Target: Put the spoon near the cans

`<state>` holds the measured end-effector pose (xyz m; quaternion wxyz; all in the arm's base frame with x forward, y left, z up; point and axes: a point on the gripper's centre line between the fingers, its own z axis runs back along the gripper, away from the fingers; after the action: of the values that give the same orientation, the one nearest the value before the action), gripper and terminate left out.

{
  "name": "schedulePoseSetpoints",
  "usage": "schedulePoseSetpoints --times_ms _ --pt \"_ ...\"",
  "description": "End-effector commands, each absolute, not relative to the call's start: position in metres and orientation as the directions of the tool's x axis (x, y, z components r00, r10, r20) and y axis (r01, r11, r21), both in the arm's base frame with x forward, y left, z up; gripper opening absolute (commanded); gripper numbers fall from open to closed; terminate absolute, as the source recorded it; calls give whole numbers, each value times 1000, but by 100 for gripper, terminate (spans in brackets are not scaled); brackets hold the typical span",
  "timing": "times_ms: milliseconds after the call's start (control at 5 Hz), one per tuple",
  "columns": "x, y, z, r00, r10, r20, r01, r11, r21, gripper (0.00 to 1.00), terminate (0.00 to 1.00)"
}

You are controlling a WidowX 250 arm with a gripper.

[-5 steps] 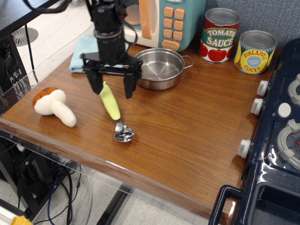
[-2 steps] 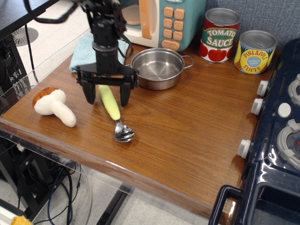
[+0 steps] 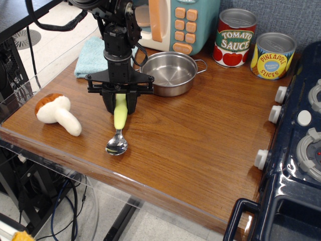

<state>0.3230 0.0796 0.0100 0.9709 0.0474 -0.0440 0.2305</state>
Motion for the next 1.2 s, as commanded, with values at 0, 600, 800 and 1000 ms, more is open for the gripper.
schedulePoseSetpoints --times_ms 0,600,800,1000 --pt "324 80 31 875 460 147 -471 881 48 0 0" --pt "319 66 97 875 434 216 -425 901 -87 0 0" --pt "333 26 108 915 333 228 -336 942 -28 0 0" --pt "354 -21 116 941 244 233 -240 970 -49 0 0"
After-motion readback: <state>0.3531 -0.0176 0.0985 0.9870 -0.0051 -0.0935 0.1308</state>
